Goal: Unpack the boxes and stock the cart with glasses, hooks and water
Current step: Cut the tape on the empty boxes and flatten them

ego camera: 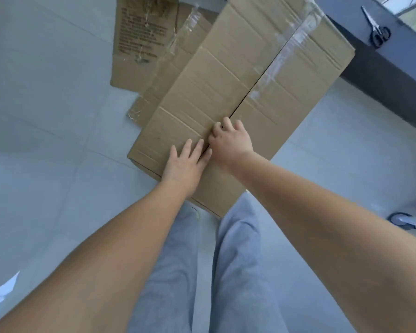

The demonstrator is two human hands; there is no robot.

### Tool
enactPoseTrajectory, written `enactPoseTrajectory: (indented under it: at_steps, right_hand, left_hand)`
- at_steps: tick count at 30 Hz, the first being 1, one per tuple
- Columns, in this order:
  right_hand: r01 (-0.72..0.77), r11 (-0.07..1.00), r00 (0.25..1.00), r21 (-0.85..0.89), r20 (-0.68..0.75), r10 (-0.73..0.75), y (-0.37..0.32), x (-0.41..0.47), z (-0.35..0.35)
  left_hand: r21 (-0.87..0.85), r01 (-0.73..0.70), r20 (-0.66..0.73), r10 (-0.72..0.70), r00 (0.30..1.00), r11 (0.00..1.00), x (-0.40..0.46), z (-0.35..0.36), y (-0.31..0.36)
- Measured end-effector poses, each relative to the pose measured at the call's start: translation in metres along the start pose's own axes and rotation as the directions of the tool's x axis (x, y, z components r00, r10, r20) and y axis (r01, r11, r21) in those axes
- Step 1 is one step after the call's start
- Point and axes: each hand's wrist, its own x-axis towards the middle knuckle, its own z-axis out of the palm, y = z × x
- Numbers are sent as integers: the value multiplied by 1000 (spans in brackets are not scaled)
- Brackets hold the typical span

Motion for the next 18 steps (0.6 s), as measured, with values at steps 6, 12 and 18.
enactPoseTrajectory:
  at_steps: [6,12,18]
  right_hand:
    - [-191,927,977,323,-26,210,9,-37,-17]
    - [-304,809,866,503,-208,455,20,-105,-12]
    - [-261,772,846,580,-247,472,3,-127,13]
  left_hand:
    - [-308,-137,-265,54,963,942,-20,-13,-4]
    - [-177,-39,-189,5,982,983,-26,-54,1]
    - [320,-179,70,165,984,930,10,-69,31]
